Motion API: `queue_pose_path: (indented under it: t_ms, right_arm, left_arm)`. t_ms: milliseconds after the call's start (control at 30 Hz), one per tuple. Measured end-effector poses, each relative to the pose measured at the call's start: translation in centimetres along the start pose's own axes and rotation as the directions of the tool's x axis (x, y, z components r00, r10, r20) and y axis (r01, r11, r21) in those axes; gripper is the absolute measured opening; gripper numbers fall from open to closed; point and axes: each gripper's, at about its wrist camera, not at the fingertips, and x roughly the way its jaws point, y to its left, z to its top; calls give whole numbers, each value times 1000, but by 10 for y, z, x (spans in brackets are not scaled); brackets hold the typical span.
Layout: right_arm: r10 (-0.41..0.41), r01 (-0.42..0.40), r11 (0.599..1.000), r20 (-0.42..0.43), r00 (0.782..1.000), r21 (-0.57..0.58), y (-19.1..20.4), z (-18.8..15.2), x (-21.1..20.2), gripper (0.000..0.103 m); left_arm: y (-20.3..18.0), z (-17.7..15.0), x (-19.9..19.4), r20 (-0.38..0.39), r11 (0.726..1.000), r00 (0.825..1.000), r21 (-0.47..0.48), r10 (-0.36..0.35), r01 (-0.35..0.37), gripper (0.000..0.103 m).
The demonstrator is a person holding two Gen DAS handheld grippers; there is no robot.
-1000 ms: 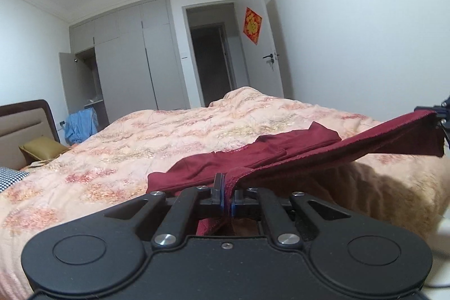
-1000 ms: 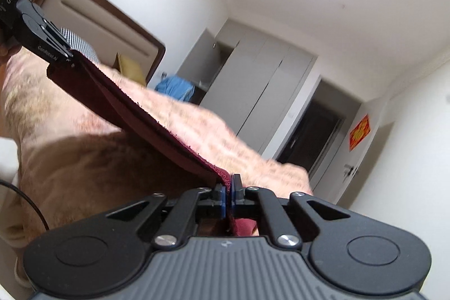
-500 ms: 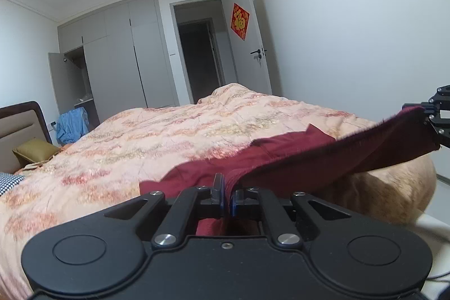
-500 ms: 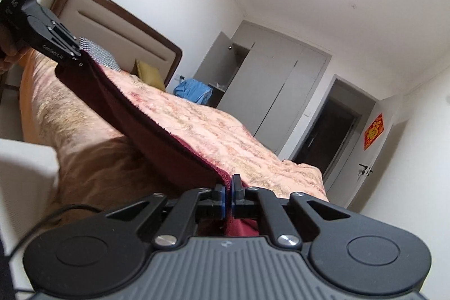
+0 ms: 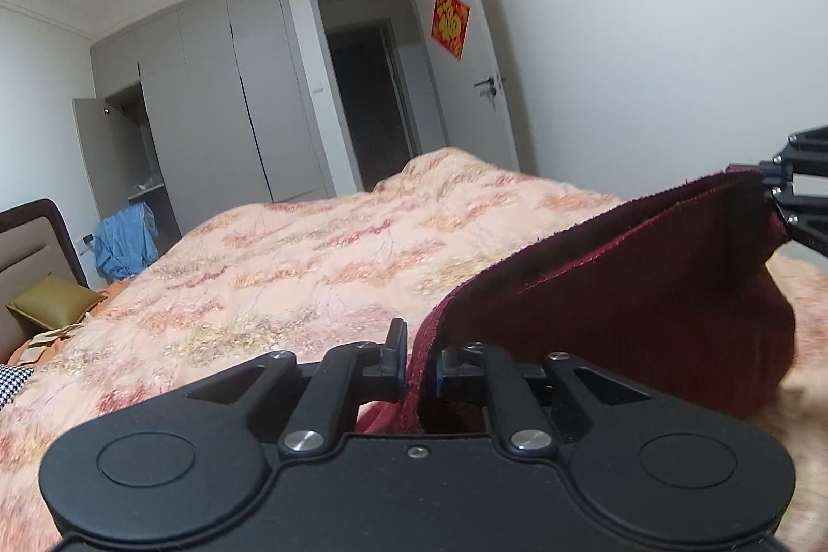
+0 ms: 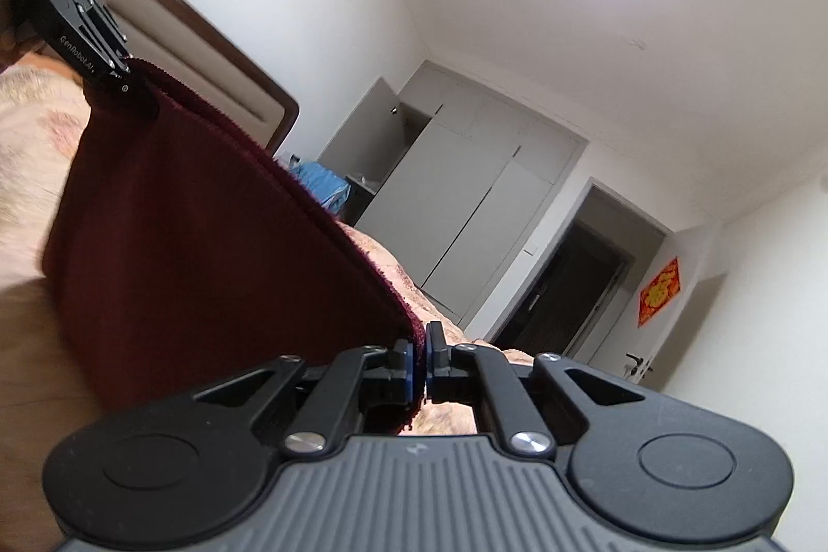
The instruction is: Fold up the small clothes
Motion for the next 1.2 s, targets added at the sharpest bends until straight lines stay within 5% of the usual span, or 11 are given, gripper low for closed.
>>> queue_pose_path:
  t_ms: [367, 633, 733, 800, 833, 900, 967, 1033, 1200]
  right_arm:
    - [131, -123, 991, -194, 972, 54, -3, -53, 183, 4]
    - [198, -176, 978, -255, 946, 109, 11, -101, 230, 5]
    - [211, -186, 976, -269, 940, 116, 11, -110, 241, 6]
    - [223, -193, 972, -278, 934, 131, 11, -115, 247, 7]
    - [233, -200, 970, -284, 930, 139, 11, -115, 248, 12]
    - [242, -206, 967, -291, 926, 149, 8, -114, 248, 35]
    - [250, -212, 964, -280, 927, 160, 4, -116, 245, 80]
    - [264, -227, 960, -261, 929, 163, 1, -115, 240, 94]
    - [282, -258, 958, -236, 930, 126, -5, -109, 224, 101]
  left_arm:
    - [33, -39, 165, -184, 999, 982, -26, -42, 38, 11]
    - [48, -78, 206, -234, 982, 966, -175, -108, 68, 12]
    - [49, -86, 213, -248, 976, 961, -209, -119, 67, 20]
    - [51, -88, 214, -249, 971, 960, -231, -126, 68, 41]
    - [53, -88, 214, -245, 967, 961, -245, -131, 70, 49]
    - [56, -88, 210, -223, 958, 966, -277, -132, 67, 80]
    - [58, -86, 203, -189, 953, 974, -295, -124, 64, 90]
    - [59, -83, 197, -171, 956, 980, -290, -103, 50, 97]
    - [57, -82, 169, -111, 959, 993, -282, -27, -5, 102]
